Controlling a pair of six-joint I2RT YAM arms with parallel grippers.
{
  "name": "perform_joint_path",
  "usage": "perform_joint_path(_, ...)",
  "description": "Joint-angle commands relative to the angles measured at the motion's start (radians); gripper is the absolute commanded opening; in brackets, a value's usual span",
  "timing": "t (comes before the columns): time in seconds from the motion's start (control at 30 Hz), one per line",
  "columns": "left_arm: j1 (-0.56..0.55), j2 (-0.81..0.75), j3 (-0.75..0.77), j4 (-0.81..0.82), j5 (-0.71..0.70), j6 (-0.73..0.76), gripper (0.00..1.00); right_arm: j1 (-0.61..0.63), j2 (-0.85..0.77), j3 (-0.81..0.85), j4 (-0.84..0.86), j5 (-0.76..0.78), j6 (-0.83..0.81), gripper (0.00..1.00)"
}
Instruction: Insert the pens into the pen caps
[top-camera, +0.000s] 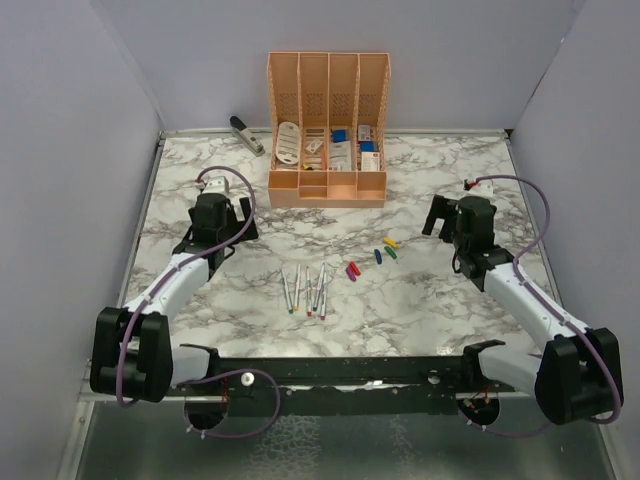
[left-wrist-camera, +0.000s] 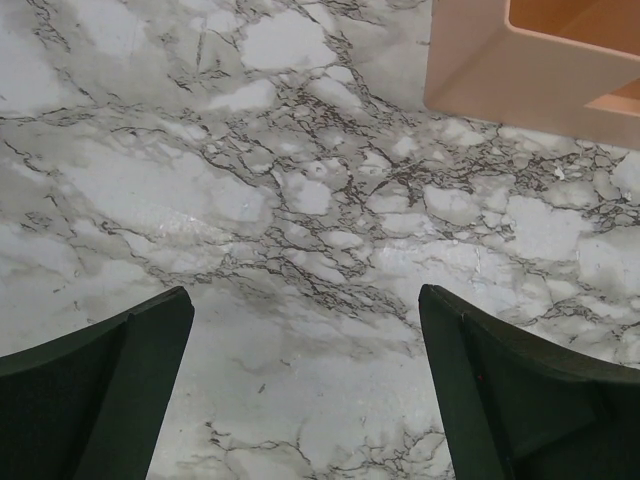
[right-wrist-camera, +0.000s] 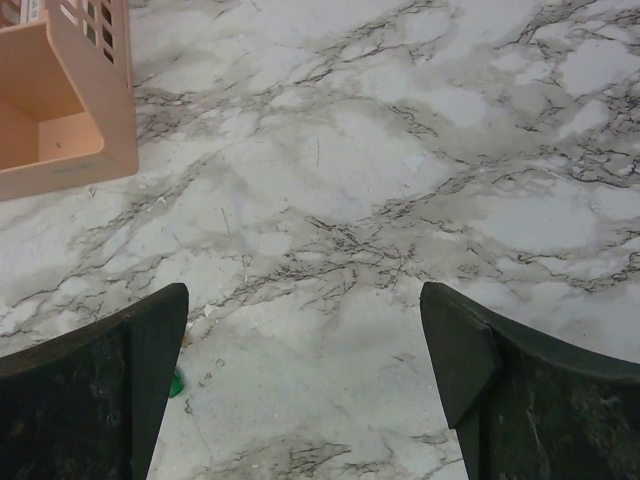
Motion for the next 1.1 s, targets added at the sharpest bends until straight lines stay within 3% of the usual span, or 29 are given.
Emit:
perform_joint_path(0.0,-0.029,-0.039,-0.010,-0.002,-0.040,0.002,0.99,-0.008,-0.022,0.024,-0.021,-0.010,0.009,1.00)
perform_joint_path(0.83,-0.128,-0.030,0.026,-0.079,-0.072,0.055,0.99,-0.006,0.007,0.058,-0.079,-0.066,0.009,1.00)
perform_joint_path(1.07,-0.176,-0.099,0.013,-0.162,-0.077,0.023,0.99,-0.005,-0.016,0.049,-0.095,-0.130,0.017,0.91)
